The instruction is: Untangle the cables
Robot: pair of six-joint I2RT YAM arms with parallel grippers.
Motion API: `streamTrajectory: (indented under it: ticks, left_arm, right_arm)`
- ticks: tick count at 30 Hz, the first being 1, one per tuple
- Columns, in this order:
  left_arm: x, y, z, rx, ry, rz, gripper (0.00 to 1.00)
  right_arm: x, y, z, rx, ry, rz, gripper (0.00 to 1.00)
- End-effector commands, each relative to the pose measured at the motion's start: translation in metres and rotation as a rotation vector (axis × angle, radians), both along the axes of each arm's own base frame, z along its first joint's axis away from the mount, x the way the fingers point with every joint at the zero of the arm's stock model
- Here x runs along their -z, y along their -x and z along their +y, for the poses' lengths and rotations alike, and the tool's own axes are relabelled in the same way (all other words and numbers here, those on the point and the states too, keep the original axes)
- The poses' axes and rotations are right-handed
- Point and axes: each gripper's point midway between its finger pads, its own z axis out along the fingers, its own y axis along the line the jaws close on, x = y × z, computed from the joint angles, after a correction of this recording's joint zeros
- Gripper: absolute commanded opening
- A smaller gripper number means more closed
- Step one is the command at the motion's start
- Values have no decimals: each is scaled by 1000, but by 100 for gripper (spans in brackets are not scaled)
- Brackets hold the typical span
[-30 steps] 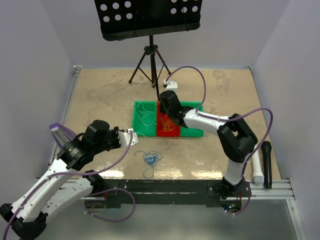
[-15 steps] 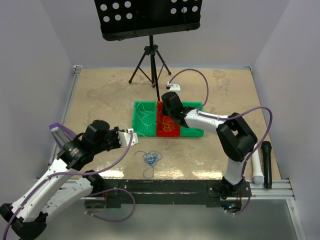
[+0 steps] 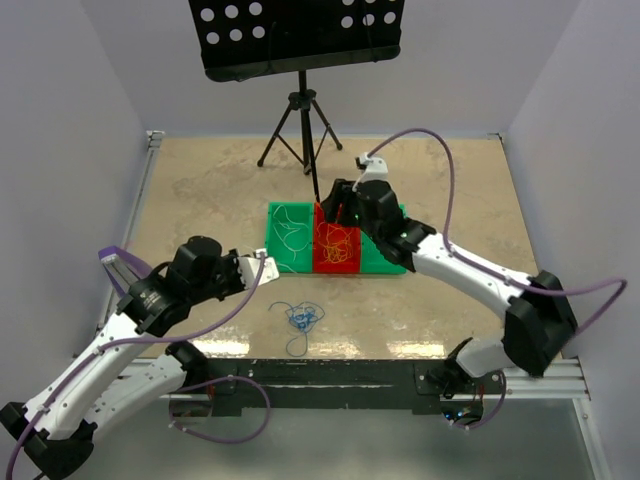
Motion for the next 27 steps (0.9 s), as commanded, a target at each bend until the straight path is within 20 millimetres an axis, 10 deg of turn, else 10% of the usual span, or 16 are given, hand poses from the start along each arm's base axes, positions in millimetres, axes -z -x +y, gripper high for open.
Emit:
streamTrajectory:
  ticks: [1, 13, 27]
  left_arm:
    - [-23, -15, -7, -91, 109, -40, 0]
    - [12, -31, 5, -256, 63, 10, 0]
    - [17, -24, 8, -217, 32, 19, 0]
  right_arm:
    - [1, 57, 2, -93, -83, 34, 62]
    - [105, 233, 52, -323, -47, 278, 61]
    - [106, 223, 74, -272, -113, 275, 60]
